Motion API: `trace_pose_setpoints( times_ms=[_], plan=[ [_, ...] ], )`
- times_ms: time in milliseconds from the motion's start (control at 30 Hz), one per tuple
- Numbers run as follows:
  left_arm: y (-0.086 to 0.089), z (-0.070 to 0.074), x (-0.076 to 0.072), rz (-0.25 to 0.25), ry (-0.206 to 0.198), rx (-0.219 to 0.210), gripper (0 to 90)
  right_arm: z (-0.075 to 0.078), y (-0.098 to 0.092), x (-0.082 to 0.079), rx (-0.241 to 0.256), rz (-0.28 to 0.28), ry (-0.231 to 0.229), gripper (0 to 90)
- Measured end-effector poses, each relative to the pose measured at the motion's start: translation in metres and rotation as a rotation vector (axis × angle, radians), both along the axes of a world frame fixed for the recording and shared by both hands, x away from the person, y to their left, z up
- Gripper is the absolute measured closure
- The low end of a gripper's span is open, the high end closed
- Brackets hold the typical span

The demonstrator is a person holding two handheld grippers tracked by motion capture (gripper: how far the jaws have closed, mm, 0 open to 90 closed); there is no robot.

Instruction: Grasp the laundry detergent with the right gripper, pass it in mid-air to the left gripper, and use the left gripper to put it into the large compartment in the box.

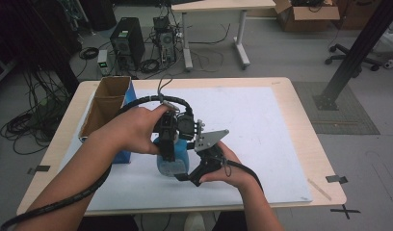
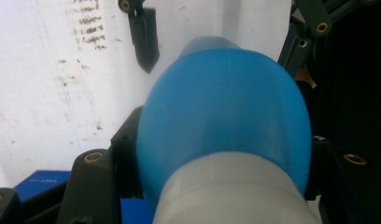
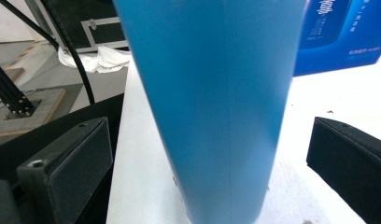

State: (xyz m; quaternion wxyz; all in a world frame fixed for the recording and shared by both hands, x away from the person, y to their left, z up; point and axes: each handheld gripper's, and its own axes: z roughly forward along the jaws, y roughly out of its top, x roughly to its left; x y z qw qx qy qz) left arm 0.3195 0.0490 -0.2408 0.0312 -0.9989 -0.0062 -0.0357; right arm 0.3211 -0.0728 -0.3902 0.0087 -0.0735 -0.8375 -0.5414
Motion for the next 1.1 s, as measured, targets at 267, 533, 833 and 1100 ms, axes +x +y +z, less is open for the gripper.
trace_pose_setpoints(
  times_ms=[267,533,833,1100],
  plan=[
    [0.005,0.009,0.004,0.071,-0.008,-0.032,38.0,0.008,-0.022,0.001,-0.017,-0.019,-0.010,0.1],
    [0.011,0.023,0.015,0.205,-0.015,-0.033,38.0,0.024,-0.055,0.003,-0.095,-0.059,-0.022,0.1],
    [0.022,0.040,0.028,0.427,-0.012,-0.047,38.0,0.033,-0.075,0.009,-0.204,-0.078,-0.034,0.6],
    [0.035,0.057,0.034,0.552,-0.033,-0.060,37.9,0.048,-0.084,0.017,-0.383,-0.072,-0.037,1.4]
  ],
)
